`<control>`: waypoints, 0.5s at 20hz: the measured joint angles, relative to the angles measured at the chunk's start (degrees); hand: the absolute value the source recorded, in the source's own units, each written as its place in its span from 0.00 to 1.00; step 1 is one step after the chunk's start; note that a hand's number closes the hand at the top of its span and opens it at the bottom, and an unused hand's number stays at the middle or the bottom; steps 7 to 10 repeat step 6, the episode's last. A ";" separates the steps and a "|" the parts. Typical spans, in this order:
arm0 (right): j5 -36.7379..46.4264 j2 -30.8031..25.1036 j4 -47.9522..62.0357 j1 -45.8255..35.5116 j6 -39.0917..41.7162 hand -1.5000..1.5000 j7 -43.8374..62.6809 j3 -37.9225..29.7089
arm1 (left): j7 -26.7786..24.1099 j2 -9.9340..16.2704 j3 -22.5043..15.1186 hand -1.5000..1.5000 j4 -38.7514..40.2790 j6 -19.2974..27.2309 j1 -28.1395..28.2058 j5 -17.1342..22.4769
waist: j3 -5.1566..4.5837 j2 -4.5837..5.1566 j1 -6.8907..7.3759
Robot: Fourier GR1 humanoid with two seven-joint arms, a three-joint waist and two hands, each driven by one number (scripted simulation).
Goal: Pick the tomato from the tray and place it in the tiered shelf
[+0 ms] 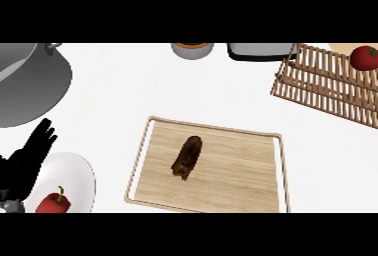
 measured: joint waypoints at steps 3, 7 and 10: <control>-1.04 -5.62 3.94 6.03 5.51 0.00 -2.26 -3.91 | 0.22 0.00 0.55 0.50 -0.41 0.49 0.61 -0.01 | 0.07 -0.11 -0.81; -1.68 -10.54 8.96 11.69 9.89 0.00 -5.88 -7.88 | 0.39 -0.03 0.87 0.50 -0.77 0.52 0.91 0.25 | 0.15 -0.16 -1.30; -1.68 -10.54 8.96 11.69 9.89 0.00 -5.88 -7.88 | 0.39 -0.03 0.87 0.50 -0.77 0.52 0.91 0.25 | 0.15 -0.16 -1.30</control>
